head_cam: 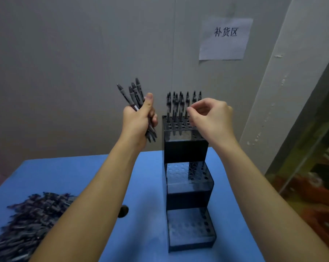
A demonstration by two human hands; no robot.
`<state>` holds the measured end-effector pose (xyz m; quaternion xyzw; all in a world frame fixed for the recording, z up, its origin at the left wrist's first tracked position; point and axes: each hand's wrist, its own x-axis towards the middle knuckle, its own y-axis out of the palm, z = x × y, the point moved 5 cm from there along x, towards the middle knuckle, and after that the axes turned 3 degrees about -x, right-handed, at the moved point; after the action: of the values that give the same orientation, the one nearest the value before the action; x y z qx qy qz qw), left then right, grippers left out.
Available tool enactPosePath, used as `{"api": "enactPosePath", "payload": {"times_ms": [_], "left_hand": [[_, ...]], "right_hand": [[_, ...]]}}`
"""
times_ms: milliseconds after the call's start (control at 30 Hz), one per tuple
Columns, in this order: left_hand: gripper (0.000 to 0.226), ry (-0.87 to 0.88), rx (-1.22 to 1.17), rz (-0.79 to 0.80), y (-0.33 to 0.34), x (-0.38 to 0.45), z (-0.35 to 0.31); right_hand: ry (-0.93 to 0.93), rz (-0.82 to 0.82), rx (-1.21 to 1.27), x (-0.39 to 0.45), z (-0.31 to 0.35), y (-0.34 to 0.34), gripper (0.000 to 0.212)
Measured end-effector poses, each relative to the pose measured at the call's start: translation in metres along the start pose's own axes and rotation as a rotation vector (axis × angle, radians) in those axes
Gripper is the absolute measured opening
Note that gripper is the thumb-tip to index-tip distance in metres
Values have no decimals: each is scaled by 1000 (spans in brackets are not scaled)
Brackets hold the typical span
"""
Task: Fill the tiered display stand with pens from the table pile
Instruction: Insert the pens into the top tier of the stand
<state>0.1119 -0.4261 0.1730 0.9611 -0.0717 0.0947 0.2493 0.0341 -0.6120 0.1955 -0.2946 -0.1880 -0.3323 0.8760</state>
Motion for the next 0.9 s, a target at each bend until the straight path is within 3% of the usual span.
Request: {"api": "enactPosePath", "payload": {"times_ms": [167,433,633,767,900], "left_hand": [[40,31,-11,26,19,-9,11],[47,43,-45,-80,42,-17,28],[47,81,-51,-115,43,-16,31],[50,76,-39,-153,38,-11,34],[49,53,-123,-220,29,-4,37]], "right_hand": [[-43,157,151,-17,-6,0,4],[-134,409,277,-22,-16,7,15],[-287,399,209,-23,-16,23,23],[-379,344,160,-16,-14,34,17],[-348,330,194,-19,-13,43,11]]}}
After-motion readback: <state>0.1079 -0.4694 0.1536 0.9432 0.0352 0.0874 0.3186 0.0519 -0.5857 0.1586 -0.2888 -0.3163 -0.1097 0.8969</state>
